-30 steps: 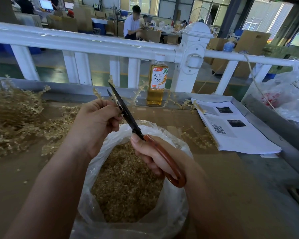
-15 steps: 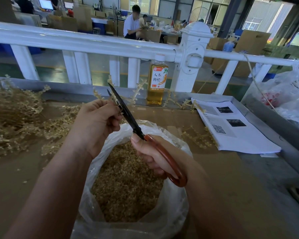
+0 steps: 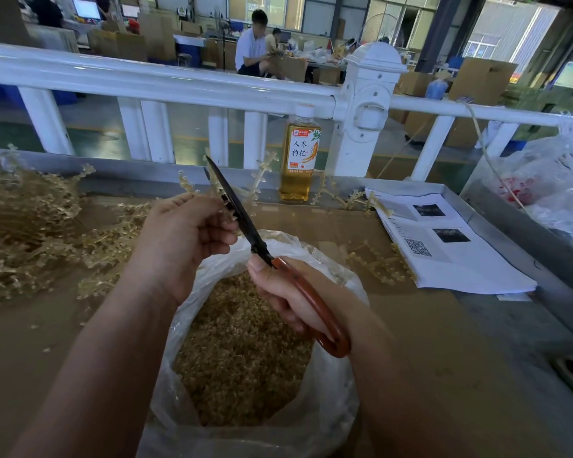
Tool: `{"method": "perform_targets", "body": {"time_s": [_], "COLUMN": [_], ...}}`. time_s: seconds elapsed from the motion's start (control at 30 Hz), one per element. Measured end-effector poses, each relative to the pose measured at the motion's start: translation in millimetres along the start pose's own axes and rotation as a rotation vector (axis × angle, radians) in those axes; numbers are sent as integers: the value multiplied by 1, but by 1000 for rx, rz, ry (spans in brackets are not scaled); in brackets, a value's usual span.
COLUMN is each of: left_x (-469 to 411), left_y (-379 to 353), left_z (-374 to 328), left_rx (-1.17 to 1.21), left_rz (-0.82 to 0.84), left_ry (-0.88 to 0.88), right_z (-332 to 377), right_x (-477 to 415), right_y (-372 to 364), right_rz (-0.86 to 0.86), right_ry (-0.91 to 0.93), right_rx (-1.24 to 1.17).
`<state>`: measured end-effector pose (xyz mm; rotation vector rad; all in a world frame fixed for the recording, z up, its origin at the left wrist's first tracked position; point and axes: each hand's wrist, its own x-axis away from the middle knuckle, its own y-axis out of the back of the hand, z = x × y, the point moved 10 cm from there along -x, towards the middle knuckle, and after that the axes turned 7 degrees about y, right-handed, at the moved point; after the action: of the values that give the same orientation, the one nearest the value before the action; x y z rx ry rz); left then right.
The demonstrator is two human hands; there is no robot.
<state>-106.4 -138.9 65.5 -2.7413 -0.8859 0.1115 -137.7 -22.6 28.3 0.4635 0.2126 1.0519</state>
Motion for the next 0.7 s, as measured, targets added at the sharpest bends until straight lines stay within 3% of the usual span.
{"method": "perform_targets", "body": {"time_s": [0.7], "left_x": [5], "left_y": [-4], "left_z": [-4], "left_rx": [-60], "left_rz": [1], "left_ry": [-16], "right_z": [10], "right_x": [8], "right_y": [-3], "right_rz": [14], "right_ry": [-76], "right_rx": [-63]}}
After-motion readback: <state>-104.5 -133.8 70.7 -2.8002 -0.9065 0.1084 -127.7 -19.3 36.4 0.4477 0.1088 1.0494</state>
